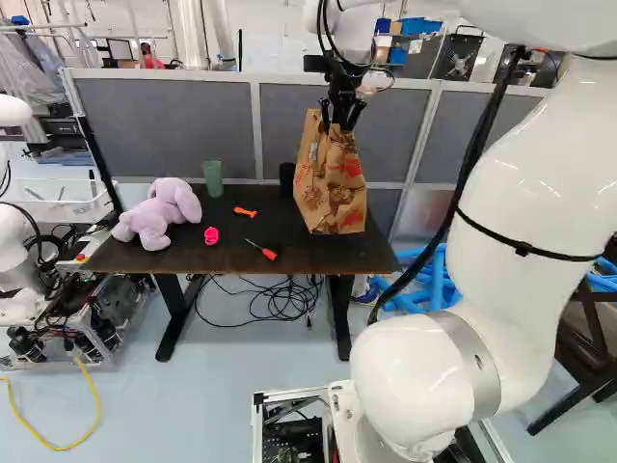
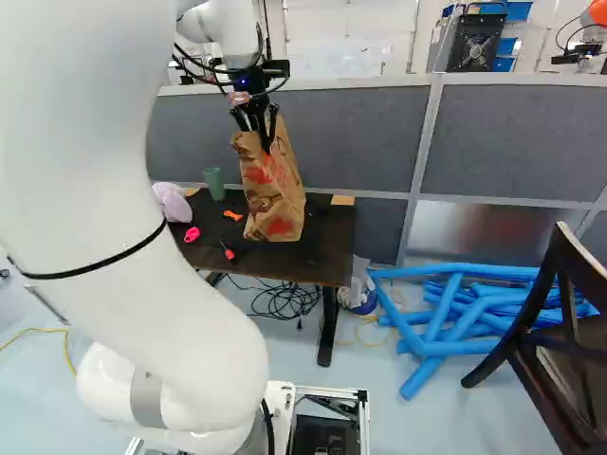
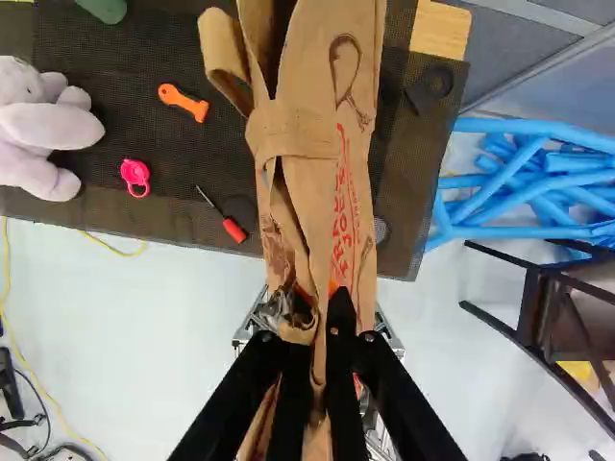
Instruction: Pick up the bag on the ground and place it on the table
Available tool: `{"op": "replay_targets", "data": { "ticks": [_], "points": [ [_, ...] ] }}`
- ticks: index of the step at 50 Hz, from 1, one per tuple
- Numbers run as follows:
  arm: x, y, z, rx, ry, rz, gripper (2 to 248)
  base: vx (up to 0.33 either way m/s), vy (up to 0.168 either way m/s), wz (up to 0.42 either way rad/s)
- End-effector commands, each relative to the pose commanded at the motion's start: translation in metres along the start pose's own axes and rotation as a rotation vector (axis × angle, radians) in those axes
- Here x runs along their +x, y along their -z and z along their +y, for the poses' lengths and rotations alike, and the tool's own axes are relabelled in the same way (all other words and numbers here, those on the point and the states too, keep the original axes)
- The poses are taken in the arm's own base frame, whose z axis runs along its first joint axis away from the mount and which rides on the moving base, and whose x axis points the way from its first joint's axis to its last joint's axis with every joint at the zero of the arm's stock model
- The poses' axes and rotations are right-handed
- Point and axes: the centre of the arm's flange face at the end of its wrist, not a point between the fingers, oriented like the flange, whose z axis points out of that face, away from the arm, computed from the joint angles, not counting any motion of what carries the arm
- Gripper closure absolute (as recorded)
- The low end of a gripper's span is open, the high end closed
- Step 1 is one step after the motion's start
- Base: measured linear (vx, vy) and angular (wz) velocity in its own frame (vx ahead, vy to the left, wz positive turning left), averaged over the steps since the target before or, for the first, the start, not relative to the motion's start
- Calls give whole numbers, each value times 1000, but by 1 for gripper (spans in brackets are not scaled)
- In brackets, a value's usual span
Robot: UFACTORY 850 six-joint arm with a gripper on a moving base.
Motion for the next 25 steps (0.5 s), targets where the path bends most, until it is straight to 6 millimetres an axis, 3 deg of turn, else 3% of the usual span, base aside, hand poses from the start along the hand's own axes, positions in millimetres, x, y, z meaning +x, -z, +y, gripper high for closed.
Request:
{"op": "replay_targets", "data": {
  "ticks": [25],
  "points": [
    [12,-2,-1,0,149,2,227,0,0,0]
  ]
}}
